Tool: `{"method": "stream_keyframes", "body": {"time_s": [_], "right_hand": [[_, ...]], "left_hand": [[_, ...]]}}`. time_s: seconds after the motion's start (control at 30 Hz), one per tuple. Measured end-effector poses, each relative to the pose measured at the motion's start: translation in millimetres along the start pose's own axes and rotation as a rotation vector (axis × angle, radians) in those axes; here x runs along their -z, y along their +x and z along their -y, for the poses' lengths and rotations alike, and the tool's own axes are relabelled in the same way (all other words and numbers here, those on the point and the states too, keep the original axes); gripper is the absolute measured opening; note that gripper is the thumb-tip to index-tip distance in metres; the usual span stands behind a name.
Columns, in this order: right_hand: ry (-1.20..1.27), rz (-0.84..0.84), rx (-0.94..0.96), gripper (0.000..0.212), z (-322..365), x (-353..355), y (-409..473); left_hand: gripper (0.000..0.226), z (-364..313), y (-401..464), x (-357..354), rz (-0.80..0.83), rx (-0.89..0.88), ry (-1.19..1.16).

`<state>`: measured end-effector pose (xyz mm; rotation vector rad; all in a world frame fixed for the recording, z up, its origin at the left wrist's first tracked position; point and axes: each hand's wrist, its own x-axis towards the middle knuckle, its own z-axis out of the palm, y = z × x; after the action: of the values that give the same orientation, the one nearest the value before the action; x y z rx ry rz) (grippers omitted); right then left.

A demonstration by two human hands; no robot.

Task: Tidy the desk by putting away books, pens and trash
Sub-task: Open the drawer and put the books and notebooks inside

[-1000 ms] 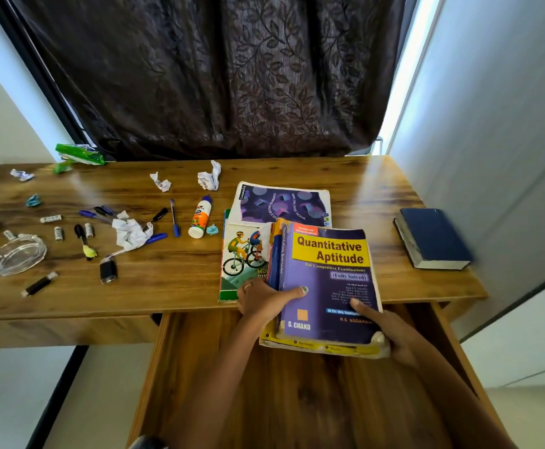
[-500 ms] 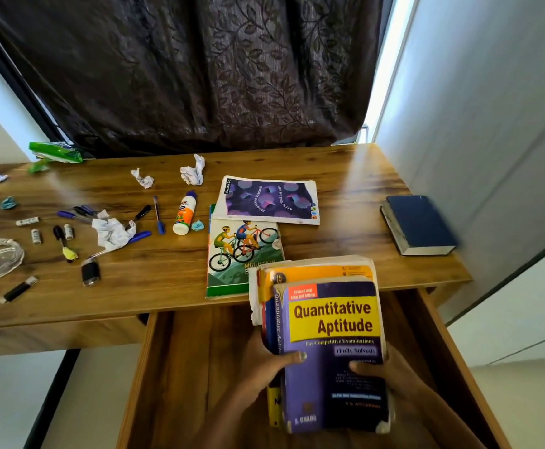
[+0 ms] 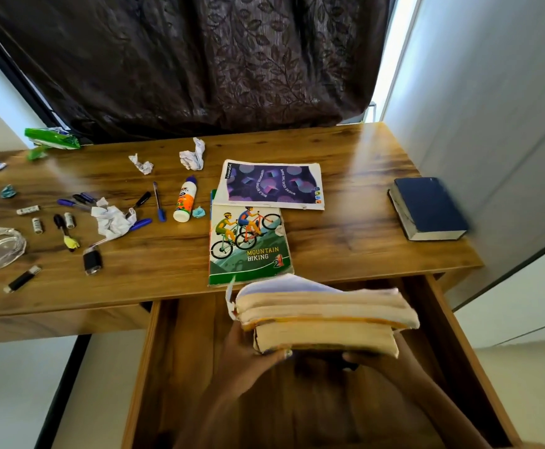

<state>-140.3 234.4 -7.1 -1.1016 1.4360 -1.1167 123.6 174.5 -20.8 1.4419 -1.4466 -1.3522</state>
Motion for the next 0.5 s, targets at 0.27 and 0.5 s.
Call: {"method": "stream_keyframes", "body": {"time_s": [0.27,0.5], "right_hand": [[-0.040,0.081,0.021,0.089,9,8,-12],[-0.026,0.184,0.096,0.056,33,1,-10]], "left_hand": [[0.080,-7,-7,5,0.189,-0.020,-0.037],[0.064,-15,-4,9,0.216,-0.042,0.005]]}}
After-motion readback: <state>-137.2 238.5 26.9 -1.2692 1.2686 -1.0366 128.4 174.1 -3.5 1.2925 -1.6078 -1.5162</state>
